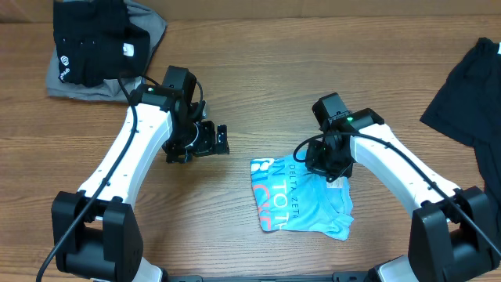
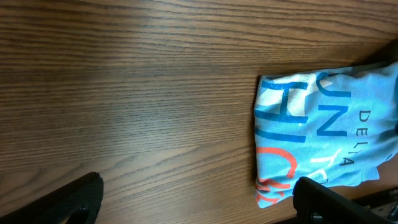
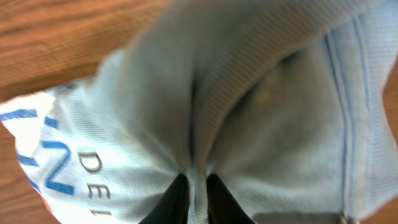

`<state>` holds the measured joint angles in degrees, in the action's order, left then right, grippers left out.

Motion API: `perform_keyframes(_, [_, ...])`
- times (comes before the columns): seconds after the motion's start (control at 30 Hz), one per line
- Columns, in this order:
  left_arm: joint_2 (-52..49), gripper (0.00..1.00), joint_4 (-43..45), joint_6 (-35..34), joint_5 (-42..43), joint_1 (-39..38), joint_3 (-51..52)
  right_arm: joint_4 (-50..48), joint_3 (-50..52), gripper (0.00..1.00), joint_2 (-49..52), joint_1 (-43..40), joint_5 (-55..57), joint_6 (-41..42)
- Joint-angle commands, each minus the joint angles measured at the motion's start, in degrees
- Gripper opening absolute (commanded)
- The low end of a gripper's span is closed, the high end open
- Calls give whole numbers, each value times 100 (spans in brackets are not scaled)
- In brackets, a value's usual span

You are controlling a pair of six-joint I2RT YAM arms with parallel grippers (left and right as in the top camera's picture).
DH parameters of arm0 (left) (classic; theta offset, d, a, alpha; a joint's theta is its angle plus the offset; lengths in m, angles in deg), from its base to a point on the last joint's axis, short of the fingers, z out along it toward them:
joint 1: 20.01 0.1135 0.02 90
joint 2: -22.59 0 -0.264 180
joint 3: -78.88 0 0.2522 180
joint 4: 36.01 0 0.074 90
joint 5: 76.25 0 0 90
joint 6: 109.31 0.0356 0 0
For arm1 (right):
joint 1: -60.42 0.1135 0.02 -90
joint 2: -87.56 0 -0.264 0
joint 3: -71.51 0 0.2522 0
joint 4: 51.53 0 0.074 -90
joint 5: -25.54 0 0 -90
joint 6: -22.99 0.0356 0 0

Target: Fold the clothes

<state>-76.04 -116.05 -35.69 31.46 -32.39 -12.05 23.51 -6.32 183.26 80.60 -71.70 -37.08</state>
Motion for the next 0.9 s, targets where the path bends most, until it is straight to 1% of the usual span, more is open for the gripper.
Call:
perform_keyframes(0.0, [-37,100,-17,9,-33,-44,20,199,-216,13,20,-197,81,4])
perform_keyframes(0.27, [-37,100,-11,9,-33,-44,20,483,-306,15,22,-409,55,-151])
perform_keyframes(0.4, [-37,100,-13,9,-33,-44,20,415,-302,22,22,-376,-195,-151])
perform_keyframes(0.77, [-37,100,-15,9,-33,-44,20,177,-289,26,22,-363,-616,-341])
perform_keyframes(0.87, [-37,100,-15,9,-33,-44,20,66,-153,31,22,-363,-614,-339])
